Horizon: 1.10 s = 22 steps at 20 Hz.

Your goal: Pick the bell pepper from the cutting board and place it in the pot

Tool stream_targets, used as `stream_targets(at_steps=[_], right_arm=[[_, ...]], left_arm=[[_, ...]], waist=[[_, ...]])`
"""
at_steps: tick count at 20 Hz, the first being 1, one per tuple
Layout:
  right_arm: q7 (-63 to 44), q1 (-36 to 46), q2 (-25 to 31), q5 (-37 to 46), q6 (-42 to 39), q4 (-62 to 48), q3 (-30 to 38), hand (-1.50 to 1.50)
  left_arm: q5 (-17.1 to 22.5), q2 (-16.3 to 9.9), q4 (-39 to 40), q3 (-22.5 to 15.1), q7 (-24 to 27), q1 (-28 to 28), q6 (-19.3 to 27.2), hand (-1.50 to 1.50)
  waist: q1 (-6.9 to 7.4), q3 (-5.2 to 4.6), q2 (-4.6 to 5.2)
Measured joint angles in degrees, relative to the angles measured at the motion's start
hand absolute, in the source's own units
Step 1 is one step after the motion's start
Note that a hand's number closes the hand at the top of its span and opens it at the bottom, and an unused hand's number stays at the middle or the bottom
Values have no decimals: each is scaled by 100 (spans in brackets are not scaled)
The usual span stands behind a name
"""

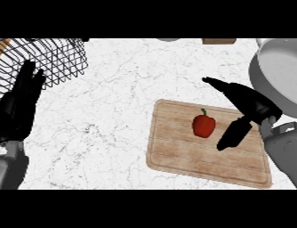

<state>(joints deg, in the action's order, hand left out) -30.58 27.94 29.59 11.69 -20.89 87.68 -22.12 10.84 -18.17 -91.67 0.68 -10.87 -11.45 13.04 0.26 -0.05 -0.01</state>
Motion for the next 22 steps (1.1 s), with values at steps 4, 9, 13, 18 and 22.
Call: stream_targets(at_steps=[4, 9, 13, 18, 22], right_arm=[[-213, -90, -351, 280, -152, 31, 37, -150], [-415, -191, -727, 855, -146, -168, -44, -150], [-381, -296, -882, 1239, -222, -253, 61, -150], [76, -306, -1070, 1618, -298, -644, 324, -150], [300, -333, -1317, 2019, -173, -1007, 354, -150]], left_arm=[[-24, 28, 23, 127, 68, 67, -160, 0], [-122, 127, -112, 164, -59, 65, -166, 0], [-180, 230, -76, 222, -62, 63, -230, 0], [-260, 293, -244, 323, -146, 128, -313, 0], [-299, 307, -224, 422, -154, 104, -410, 0]], waist=[[-7, 2, -1], [-6, 2, 1], [-13, 3, 1], [-8, 3, 2], [-7, 3, 3]])
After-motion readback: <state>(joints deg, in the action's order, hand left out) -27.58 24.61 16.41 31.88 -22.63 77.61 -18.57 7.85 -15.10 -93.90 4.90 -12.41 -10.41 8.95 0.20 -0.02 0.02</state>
